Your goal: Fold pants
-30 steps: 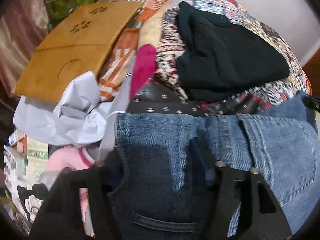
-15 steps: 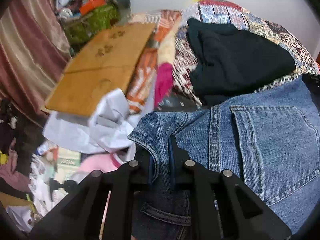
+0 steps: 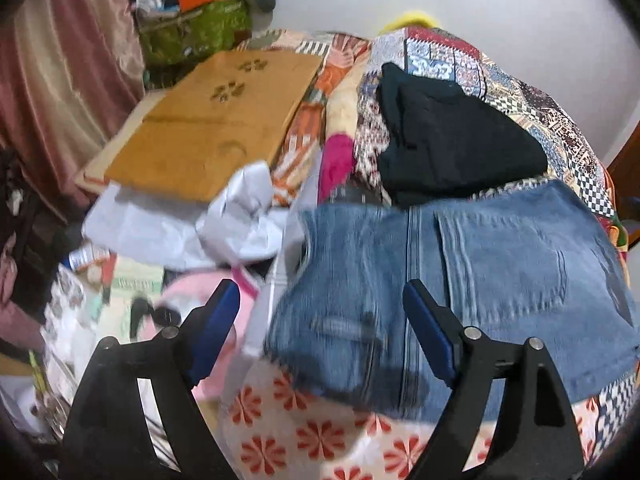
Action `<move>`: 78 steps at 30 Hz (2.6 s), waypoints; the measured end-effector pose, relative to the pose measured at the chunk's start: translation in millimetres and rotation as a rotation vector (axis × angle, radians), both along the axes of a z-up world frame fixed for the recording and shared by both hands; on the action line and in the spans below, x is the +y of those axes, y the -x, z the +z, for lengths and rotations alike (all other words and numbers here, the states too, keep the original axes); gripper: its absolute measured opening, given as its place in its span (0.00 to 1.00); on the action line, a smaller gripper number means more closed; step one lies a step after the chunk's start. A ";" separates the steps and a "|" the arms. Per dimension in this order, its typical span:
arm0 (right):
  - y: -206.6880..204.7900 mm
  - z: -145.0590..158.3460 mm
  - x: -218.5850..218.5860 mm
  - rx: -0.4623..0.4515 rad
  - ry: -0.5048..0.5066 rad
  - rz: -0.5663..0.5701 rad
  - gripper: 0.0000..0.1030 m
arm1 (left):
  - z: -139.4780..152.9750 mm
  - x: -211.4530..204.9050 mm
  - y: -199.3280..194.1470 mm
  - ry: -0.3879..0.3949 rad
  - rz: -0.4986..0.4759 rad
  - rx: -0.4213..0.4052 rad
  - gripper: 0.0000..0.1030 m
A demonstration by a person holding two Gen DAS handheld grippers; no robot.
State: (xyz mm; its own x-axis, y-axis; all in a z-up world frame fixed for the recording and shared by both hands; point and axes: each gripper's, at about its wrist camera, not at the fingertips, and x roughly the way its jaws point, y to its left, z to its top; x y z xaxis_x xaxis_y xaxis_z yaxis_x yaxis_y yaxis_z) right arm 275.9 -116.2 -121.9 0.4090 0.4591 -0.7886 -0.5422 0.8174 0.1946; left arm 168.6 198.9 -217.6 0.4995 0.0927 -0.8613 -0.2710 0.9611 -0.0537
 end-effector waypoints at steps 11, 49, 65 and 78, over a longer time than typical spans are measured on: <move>79.3 -36.3 -60.7 0.078 0.052 -0.069 0.42 | -58.8 -5.0 29.0 0.249 0.104 0.130 0.76; 177.7 -96.2 -365.0 0.191 -0.208 -1.096 0.52 | -26.1 -44.6 16.0 0.007 0.079 0.017 0.17; 169.2 -55.5 -385.3 0.029 -0.157 -1.096 0.05 | 35.4 -46.9 14.9 0.039 0.049 -0.080 0.17; 171.1 -62.6 -393.9 0.035 -0.062 -1.083 0.04 | -33.7 -11.5 26.4 0.265 0.092 0.083 0.17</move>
